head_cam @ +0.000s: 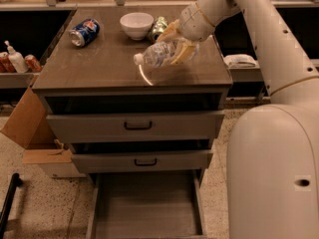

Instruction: Pick blue plastic bottle from bottom drawer and place on counter

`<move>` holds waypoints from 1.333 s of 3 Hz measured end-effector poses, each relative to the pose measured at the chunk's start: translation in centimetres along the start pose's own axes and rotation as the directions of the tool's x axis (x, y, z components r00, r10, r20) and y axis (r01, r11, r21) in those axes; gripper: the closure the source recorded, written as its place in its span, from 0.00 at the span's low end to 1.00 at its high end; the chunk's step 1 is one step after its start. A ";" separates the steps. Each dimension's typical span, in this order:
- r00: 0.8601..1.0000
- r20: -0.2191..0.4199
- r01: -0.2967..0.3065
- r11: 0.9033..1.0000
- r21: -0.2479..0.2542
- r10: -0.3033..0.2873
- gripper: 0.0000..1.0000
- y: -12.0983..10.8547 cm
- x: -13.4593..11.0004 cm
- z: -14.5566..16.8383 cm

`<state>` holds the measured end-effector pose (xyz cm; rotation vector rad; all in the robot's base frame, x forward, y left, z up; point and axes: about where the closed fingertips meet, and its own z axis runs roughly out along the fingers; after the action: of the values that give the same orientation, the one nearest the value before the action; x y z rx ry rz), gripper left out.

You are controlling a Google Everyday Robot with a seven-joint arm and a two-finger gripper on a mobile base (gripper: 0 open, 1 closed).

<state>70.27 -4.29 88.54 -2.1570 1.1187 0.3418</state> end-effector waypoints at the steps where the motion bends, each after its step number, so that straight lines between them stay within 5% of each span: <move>1: 1.000 0.000 0.001 1.000 -0.006 -0.001 0.50 -0.7 0.6 0.9; 3: 1.000 -0.006 0.001 1.000 -0.011 -0.001 0.04 -1.5 1.4 1.8; 4: 1.000 -0.007 0.006 1.000 -0.012 -0.006 0.00 -2.0 1.4 2.1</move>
Offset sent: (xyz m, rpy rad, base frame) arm 0.0158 -0.0071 -0.0099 -0.0462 0.0465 0.0347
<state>72.85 -2.95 87.12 -2.1730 1.1163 0.3396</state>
